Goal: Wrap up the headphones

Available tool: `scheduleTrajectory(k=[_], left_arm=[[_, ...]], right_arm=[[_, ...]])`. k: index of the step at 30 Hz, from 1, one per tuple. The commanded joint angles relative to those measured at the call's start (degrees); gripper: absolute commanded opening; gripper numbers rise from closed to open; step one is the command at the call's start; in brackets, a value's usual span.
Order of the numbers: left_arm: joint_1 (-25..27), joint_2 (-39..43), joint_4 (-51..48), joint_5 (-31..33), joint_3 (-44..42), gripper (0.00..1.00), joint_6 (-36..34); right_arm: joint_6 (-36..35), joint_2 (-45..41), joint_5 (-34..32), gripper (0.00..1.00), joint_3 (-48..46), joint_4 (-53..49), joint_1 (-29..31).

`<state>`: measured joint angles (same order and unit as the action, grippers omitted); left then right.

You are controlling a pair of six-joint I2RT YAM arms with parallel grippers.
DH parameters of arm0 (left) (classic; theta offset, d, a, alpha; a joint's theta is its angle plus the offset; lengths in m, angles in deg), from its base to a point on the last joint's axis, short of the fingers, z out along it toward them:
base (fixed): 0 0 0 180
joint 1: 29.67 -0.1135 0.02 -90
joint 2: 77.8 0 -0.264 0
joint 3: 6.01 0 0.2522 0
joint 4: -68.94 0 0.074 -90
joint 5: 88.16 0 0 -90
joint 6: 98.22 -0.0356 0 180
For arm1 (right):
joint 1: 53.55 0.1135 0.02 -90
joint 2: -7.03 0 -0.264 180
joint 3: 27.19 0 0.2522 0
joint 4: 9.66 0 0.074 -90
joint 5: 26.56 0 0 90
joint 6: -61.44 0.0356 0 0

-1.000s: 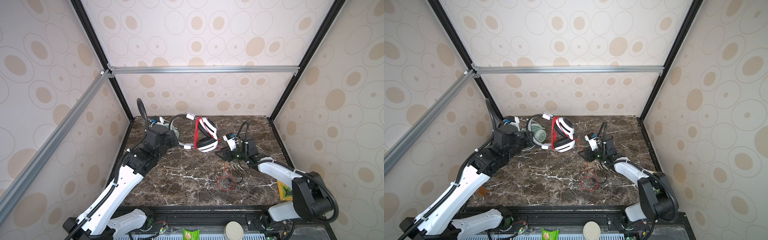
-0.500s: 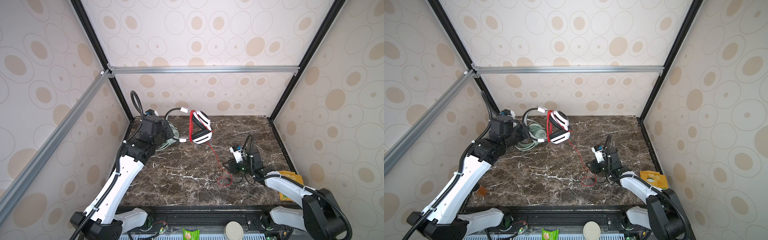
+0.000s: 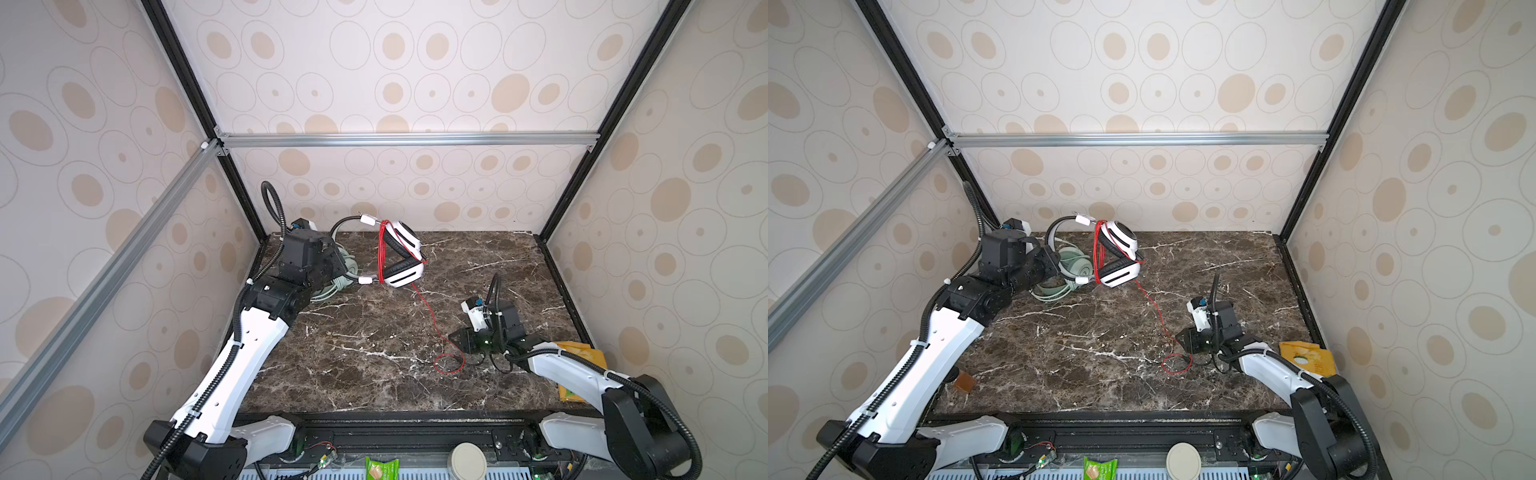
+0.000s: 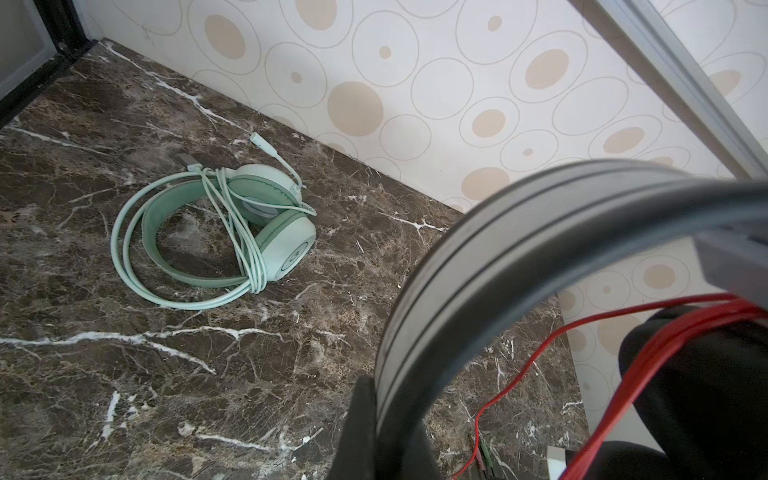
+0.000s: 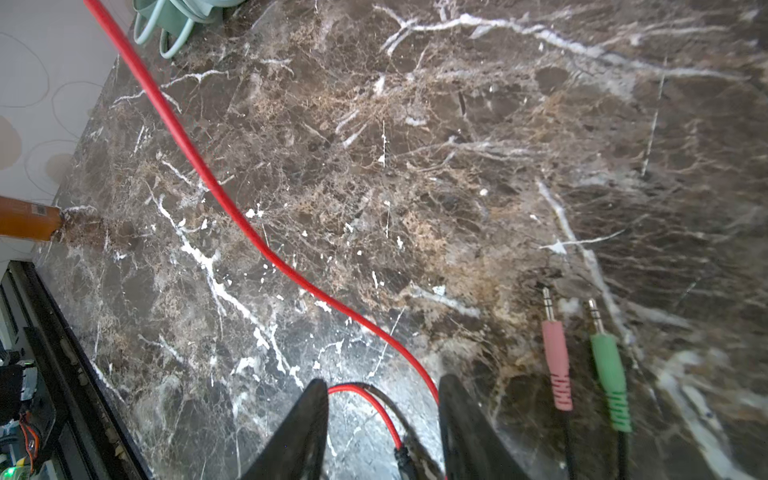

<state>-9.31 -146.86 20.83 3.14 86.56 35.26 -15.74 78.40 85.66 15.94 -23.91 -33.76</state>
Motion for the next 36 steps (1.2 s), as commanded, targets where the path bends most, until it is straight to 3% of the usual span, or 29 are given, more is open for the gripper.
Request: scheduleTrajectory(k=[1, 11, 20, 31, 36], left_arm=[[-0.6, 1.0, 4.2, -1.2, 3.9, 0.00, 1.2], [-0.8, -0.1, 3.6, -1.4, 5.7, 0.00, 0.7], [-1.0, -4.9, 1.9, -1.9, 13.2, 0.00, -1.0], [-1.4, -7.5, 2.4, -2.4, 15.4, 0.00, -1.7], [-1.5, -10.8, 4.0, -1.8, 18.1, 0.00, -2.6]], right_arm=[[1.3, 1.5, -0.7, 0.44, -1.2, -0.6, -0.2], [4.8, 4.2, -0.5, 0.38, -1.9, 0.6, -0.1], [8.0, 6.8, -6.0, 0.37, -1.0, -1.4, 0.1], [6.9, 4.2, -2.2, 0.05, -2.3, 2.2, 0.4], [3.9, -2.7, -5.3, 0.01, -0.9, -2.8, 0.5]])
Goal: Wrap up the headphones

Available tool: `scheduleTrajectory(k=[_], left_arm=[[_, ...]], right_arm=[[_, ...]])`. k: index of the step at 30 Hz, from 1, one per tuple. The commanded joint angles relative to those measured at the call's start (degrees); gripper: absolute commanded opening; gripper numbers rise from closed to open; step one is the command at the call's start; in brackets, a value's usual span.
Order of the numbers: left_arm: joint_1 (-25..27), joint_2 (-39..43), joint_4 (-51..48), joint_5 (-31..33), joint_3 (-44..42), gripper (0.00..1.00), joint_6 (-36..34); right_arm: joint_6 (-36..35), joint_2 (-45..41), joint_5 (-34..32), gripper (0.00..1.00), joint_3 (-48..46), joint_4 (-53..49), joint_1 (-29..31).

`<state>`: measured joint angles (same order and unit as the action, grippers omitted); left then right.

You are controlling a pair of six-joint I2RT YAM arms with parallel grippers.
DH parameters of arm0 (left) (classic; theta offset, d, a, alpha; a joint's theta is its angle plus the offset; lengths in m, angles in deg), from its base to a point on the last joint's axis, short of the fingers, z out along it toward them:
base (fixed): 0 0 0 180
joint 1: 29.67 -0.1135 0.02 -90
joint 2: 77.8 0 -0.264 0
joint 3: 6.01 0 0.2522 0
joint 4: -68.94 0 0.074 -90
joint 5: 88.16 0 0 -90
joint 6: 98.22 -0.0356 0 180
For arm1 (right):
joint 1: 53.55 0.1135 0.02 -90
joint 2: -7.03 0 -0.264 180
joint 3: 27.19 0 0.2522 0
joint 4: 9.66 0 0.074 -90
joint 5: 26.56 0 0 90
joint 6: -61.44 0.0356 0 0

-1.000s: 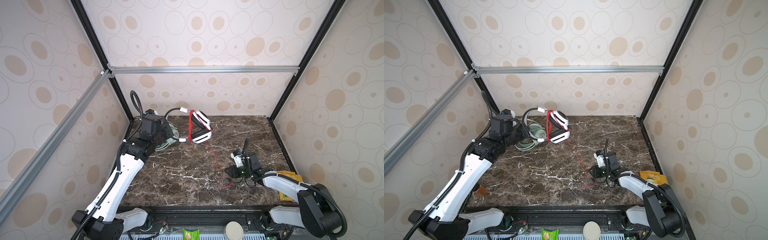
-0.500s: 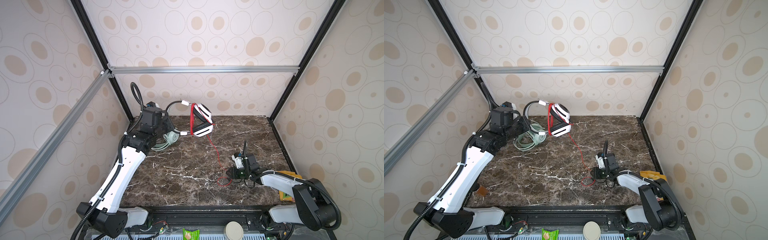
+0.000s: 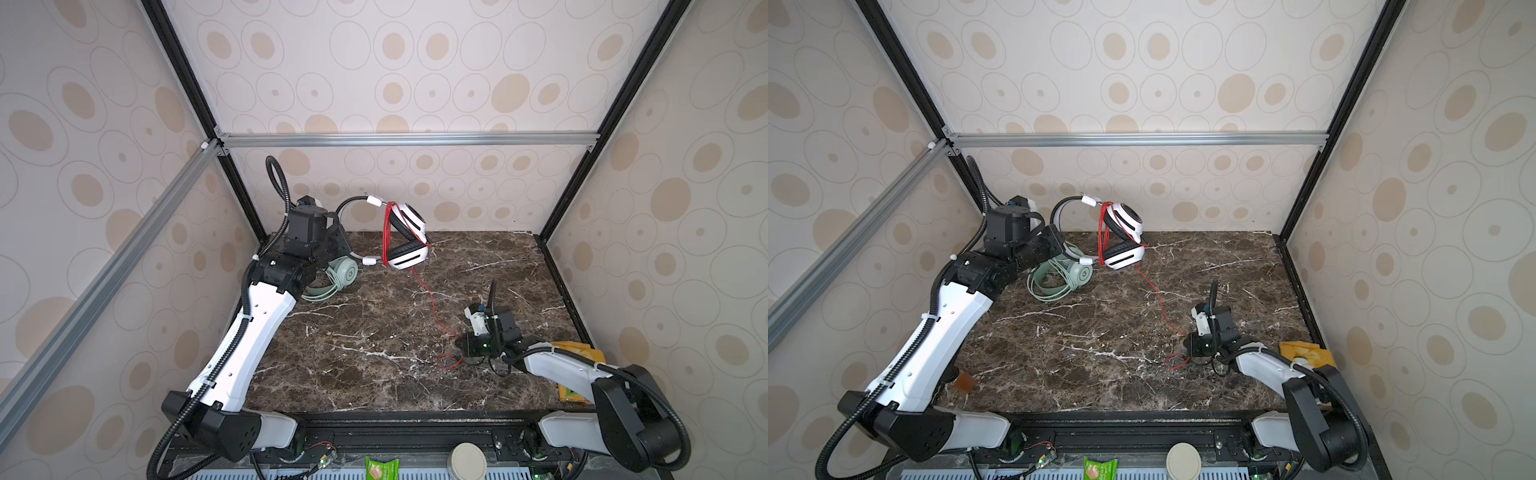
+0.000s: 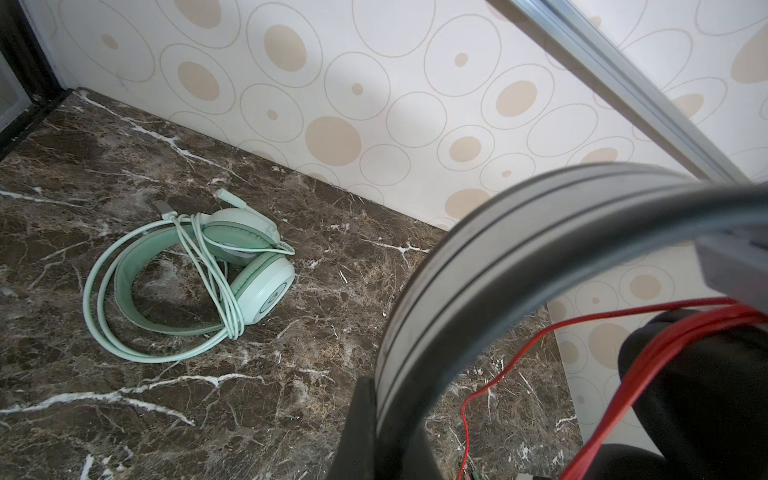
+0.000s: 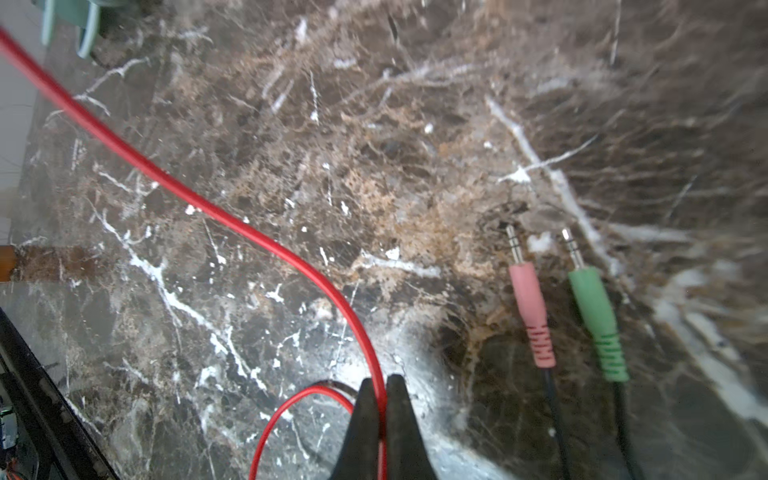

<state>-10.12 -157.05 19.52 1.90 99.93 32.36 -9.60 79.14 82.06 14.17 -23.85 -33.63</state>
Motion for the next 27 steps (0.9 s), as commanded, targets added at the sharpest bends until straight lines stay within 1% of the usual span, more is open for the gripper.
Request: scheduleTrajectory(k=[1, 3, 5, 7, 9, 12, 15, 18, 21, 25, 27], left_arm=[[-0.7, -1.5, 5.9, -0.2, 5.3, 0.00, 0.1], [-1.0, -2.9, 7.3, 0.7, 6.0, 0.00, 0.4], [-1.4, -4.0, 9.2, 2.0, 5.7, 0.00, 0.5], [-1.4, -4.6, 10.1, 5.7, 4.8, 0.00, 0.3], [-1.9, -4.8, 10.2, 9.6, 3.4, 0.00, 0.7], [-3.7, -2.9, 11.8, 14.2, -1.4, 0.00, 2.6], [-6.4, 0.6, 16.0, 16.0, -8.2, 0.00, 3.6], [-8.9, 2.9, 16.7, 17.9, -10.5, 0.00, 3.5], [-10.6, 3.7, 16.7, 19.3, -11.0, 0.00, 3.2], [-12.7, 4.9, 16.6, 21.9, -11.9, 0.00, 3.3], [-13.7, 5.4, 16.3, 22.8, -12.3, 0.00, 4.5]], right_arm=[[-3.4, -4.8, -2.5, 0.00, 1.7, -4.7, 0.5], [-5.4, -7.0, -5.0, 0.00, 3.1, -8.3, 1.3], [-7.0, -9.4, -9.3, 0.00, 4.1, -11.7, 3.1], [-7.4, -12.2, -10.7, 0.00, 3.2, -11.5, 4.8], [-7.5, -14.3, -14.3, 0.00, 3.1, -12.5, 8.0], [-8.1, -14.9, -17.6, 0.00, 4.9, -15.2, 12.9], [-9.8, -14.6, -19.9, 0.00, 7.8, -18.7, 17.9], [-12.3, -14.5, -23.9, 0.00, 10.8, -22.9, 23.4], [-14.1, -15.3, -25.0, 0.00, 12.7, -25.5, 27.1], [-15.7, -17.3, -24.3, 0.00, 13.8, -27.6, 30.7], [-16.0, -18.1, -23.6, 0.00, 14.0, -27.8, 32.0]])
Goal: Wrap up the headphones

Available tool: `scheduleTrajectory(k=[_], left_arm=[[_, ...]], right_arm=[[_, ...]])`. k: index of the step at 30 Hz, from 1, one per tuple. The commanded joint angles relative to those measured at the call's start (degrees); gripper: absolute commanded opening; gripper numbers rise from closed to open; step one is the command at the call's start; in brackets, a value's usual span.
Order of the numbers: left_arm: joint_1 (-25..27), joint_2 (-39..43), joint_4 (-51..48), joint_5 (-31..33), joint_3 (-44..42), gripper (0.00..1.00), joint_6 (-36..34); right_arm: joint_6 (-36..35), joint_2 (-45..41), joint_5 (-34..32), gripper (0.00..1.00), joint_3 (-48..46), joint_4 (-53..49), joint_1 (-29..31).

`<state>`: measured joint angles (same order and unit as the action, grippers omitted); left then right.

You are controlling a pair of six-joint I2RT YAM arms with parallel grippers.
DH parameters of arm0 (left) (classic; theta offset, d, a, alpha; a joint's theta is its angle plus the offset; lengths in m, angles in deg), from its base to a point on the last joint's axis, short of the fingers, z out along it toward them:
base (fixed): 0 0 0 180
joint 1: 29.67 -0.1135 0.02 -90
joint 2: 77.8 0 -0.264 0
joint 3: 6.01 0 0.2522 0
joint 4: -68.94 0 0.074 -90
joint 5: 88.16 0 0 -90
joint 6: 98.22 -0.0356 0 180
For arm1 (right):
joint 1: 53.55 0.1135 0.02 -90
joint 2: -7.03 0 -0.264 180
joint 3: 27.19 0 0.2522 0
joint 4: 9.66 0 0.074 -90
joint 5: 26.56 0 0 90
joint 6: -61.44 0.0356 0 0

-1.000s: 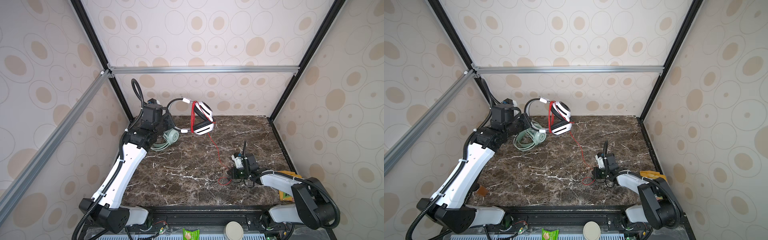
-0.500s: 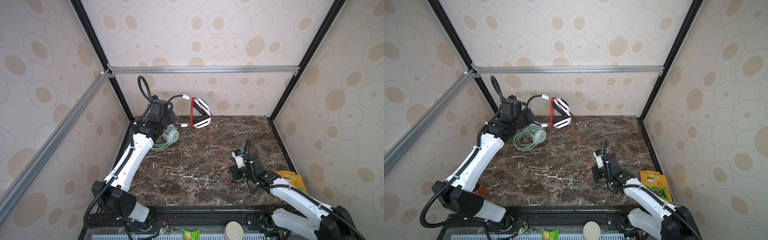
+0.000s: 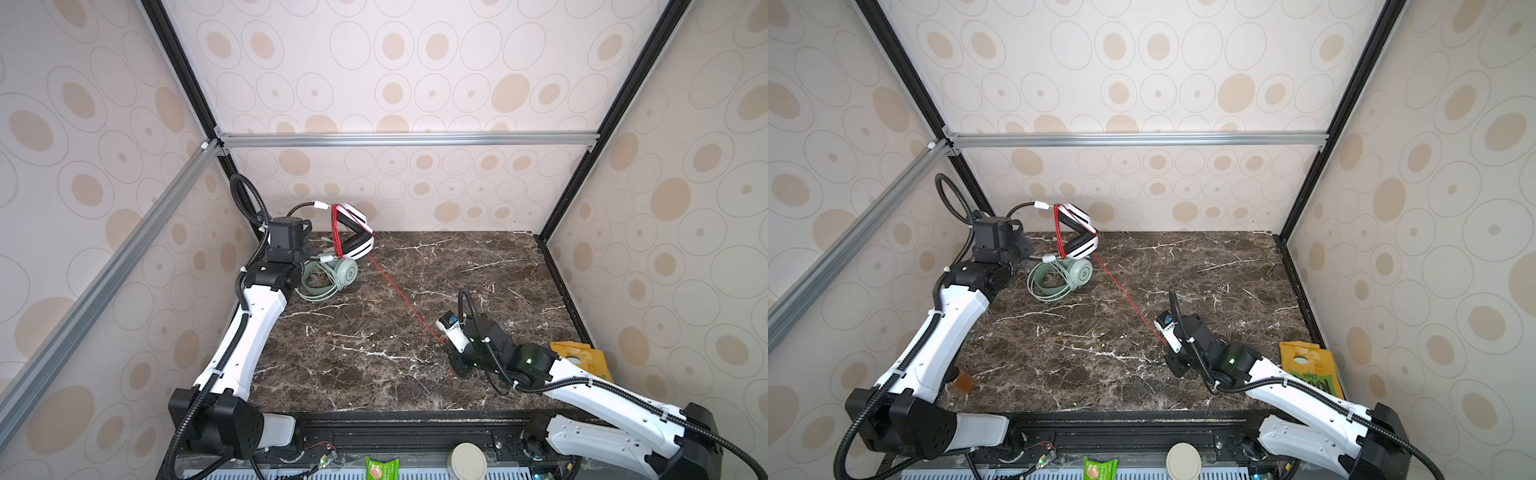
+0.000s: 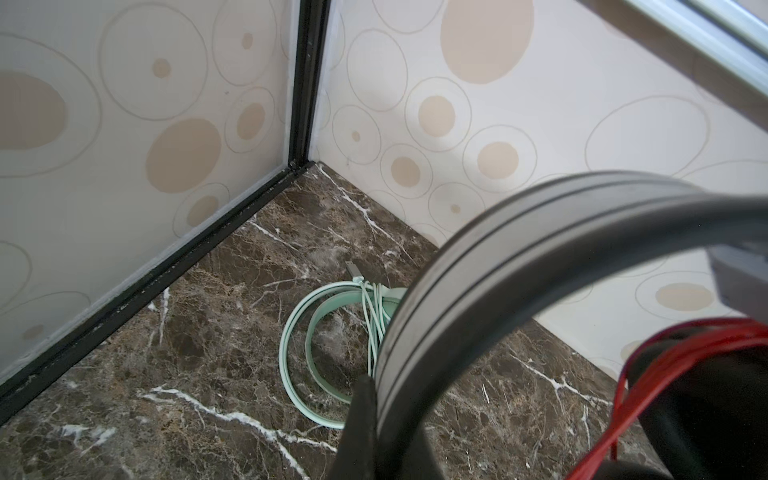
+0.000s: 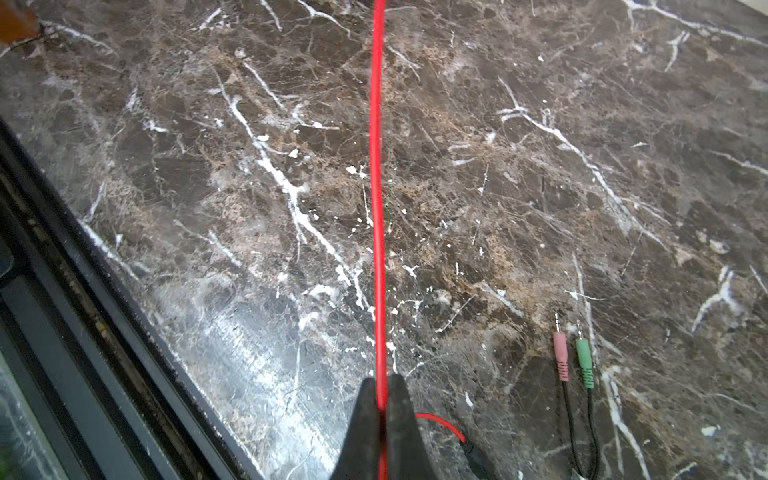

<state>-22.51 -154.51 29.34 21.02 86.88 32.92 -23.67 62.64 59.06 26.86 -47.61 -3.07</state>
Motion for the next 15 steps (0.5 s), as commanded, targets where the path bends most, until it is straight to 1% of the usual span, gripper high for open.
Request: scheduleTrajectory(k=[1, 4, 6, 7, 12, 15], left_arm=[[-1.9, 3.0, 6.7, 3.8, 0.4, 0.00, 4.5], [-3.6, 3.5, 7.7, 1.5, -1.0, 0.00, 6.2], [-4.9, 3.3, 8.6, -2.1, -1.6, 0.00, 7.2], [-5.5, 3.1, 9.2, -4.1, -2.0, 0.00, 7.7], [-8.9, 2.1, 14.1, -17.8, -4.1, 0.00, 9.9], [-11.0, 2.2, 17.6, -23.5, -6.9, 0.00, 12.1]], right_arm=[[-2.1, -1.7, 0.8, 0.00, 1.4, -4.1, 1.8], [-2.1, -0.1, 4.8, 0.00, 2.4, -4.8, 3.0], [-2.1, 1.9, 5.1, 0.00, 3.0, -5.0, 4.7], [-2.1, 3.1, 4.8, 0.00, 3.1, -4.8, 5.8], [-1.5, 9.3, 4.0, 0.00, 4.6, -2.2, 9.9], [-1.4, 12.7, 3.5, 0.00, 6.2, -1.8, 12.0]])
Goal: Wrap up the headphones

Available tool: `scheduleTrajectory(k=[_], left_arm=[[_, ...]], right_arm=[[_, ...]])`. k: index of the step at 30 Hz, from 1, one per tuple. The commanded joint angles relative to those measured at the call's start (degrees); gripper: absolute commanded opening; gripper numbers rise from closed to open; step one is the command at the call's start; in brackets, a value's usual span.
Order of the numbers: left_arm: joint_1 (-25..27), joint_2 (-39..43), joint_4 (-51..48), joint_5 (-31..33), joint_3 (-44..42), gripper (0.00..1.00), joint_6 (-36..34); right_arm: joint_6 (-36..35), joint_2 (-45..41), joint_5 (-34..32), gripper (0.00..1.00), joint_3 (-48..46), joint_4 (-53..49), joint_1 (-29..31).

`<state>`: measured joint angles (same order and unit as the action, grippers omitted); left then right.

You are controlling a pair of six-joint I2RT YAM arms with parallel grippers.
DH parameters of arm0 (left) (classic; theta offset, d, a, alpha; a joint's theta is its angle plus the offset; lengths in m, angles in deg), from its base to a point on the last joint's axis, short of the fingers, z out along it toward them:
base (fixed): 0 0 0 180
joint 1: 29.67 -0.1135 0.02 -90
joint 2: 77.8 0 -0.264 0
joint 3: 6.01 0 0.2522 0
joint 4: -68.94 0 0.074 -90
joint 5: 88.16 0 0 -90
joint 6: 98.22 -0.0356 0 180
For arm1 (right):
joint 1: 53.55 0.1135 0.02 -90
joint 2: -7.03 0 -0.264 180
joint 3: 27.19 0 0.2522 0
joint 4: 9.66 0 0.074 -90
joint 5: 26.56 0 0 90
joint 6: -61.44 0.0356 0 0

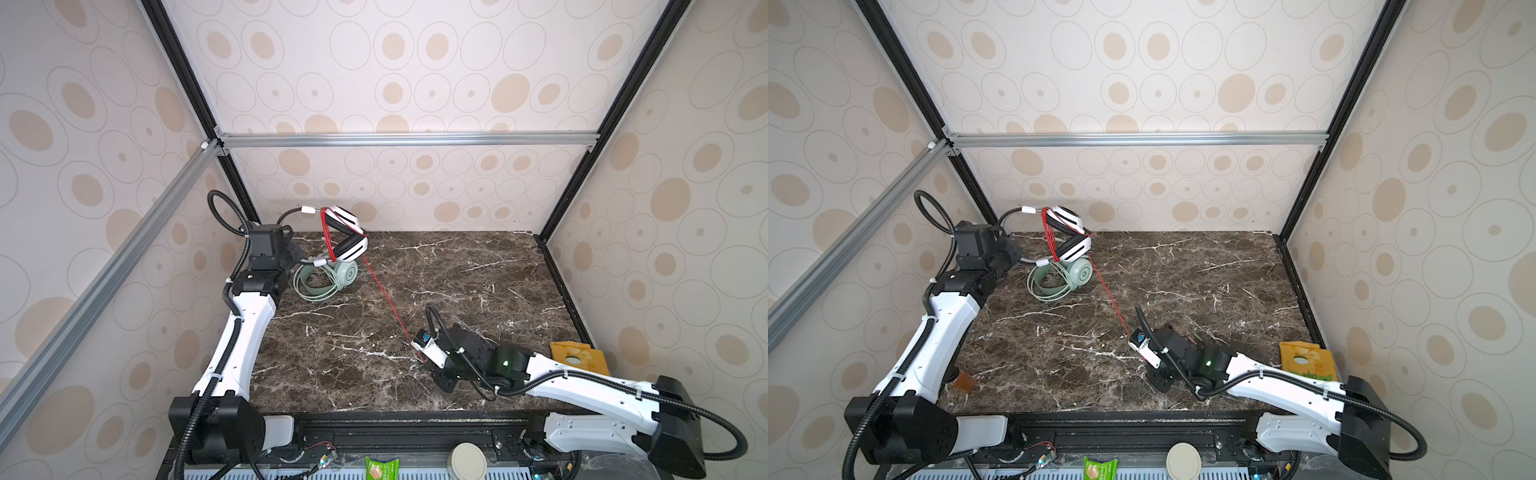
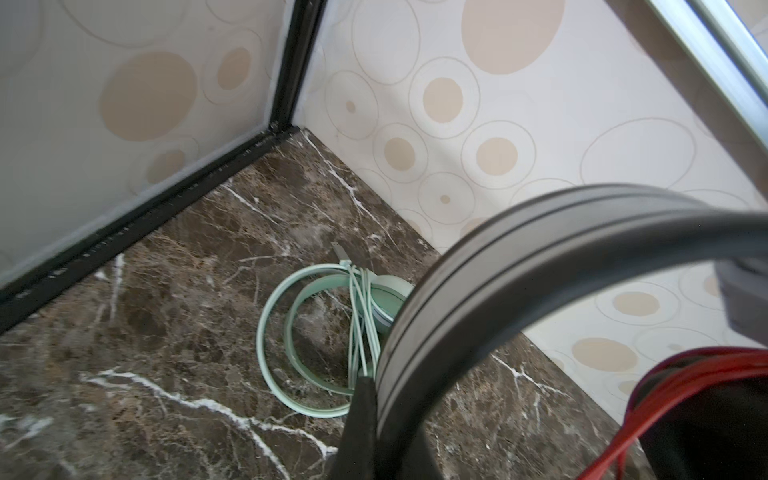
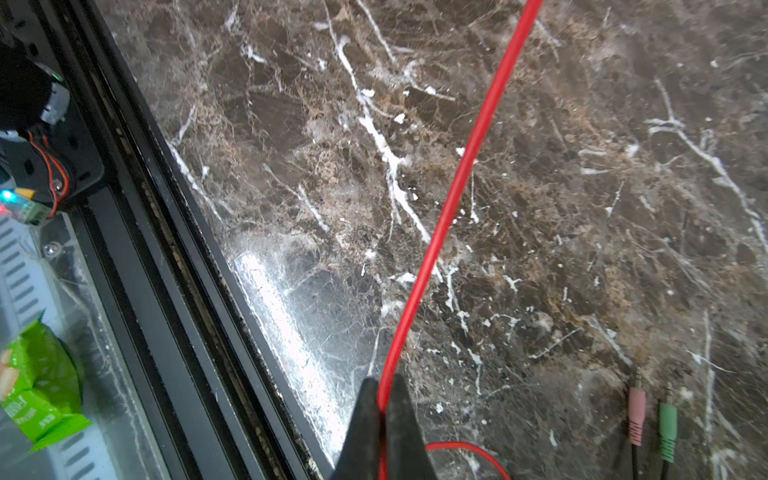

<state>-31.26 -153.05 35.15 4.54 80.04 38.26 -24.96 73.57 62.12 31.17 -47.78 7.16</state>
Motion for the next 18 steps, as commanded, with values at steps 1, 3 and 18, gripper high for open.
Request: scheduleTrajectory(k=[1, 3, 18], left_arm=[[-3.1, 0.8, 13.7, -9.6, -1.1, 0.00, 7.6], [-3.9, 0.8, 14.5, -10.6, -2.0, 0.00, 8.7], [-7.0, 0.0, 23.5, -22.6, -5.2, 0.00, 11.8]], right_arm=[[-0.2, 2.7, 0.3, 0.00, 2.3, -1.3, 2.4], [-0.2, 3.9, -0.1, 0.00, 3.1, -1.3, 3.3], [0.4, 5.2, -0.7, 0.00, 2.4, 0.6, 4.9]])
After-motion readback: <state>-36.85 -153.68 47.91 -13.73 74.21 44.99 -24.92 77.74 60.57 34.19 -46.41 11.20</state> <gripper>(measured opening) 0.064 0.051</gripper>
